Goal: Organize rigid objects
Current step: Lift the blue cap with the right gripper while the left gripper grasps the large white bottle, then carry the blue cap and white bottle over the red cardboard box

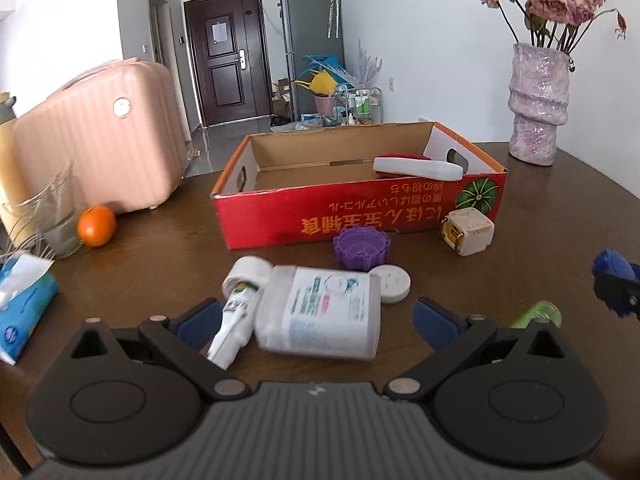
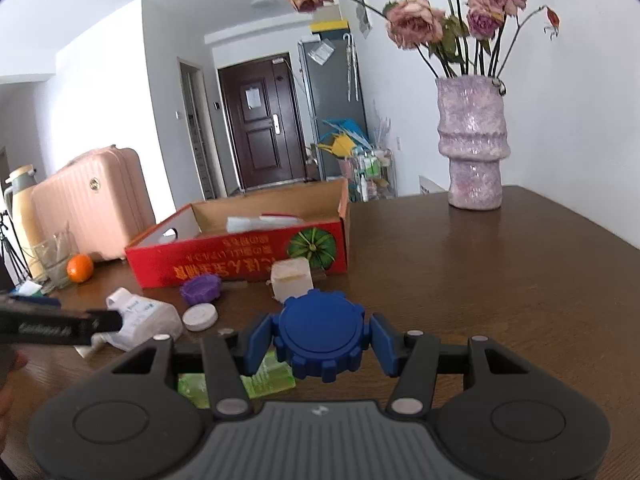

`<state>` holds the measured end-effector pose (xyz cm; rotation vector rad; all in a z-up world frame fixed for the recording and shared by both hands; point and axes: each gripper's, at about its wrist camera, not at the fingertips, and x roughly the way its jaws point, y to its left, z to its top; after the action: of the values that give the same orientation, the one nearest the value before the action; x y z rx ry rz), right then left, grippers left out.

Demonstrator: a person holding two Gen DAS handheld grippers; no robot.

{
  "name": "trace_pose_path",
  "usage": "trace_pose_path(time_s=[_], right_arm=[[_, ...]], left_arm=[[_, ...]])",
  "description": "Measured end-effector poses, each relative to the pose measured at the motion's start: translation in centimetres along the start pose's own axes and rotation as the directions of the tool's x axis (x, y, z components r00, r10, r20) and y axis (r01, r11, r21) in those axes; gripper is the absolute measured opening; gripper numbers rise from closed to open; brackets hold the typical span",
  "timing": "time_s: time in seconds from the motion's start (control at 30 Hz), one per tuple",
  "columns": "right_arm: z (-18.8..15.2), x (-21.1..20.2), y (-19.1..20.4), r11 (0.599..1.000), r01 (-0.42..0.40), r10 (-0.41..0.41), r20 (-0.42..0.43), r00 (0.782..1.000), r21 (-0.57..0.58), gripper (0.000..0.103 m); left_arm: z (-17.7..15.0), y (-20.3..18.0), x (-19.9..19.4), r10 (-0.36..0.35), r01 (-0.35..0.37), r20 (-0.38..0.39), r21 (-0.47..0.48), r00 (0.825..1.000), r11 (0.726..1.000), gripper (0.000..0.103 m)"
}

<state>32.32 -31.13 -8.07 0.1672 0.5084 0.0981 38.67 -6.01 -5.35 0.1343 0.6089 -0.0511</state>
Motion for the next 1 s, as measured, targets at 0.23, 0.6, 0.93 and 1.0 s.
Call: trace_pose_path(time_s=[0.23,0.6,0.93,1.0], right_arm=[[-0.3,0.1,0.4,1.000,-0.014,0.014,-0.002,1.000,-0.022,0.053],[-0.5,0.7,0.7,0.999,-0.013,0.012,-0.016,1.000,-0.034,0.053],[-0.5,0.6,0.5,1.000,-0.016,0.016,-0.004,1.000,-0.023,0.053],[-0.5,0.5,0.5,1.000,-0.016,0.016,-0.001,1.000,-0.022,0.053]], left_arm=[[0.1,0.2,3.5,0.000,0.000,-0.041,0.001,0.999,1.000,0.103],[-0.5,0.3,5.0,-0.033,0.033,-0.052,0.002,0.998,0.999,0.085],[-1.7,-0.4,1.5,-0.023,0.023,0.027,0.003,0.999,1.000,0.083],[-2.0,-0.4,0.4,-0.019,0.019,0.045,-0.004,0.999,1.000,0.083]])
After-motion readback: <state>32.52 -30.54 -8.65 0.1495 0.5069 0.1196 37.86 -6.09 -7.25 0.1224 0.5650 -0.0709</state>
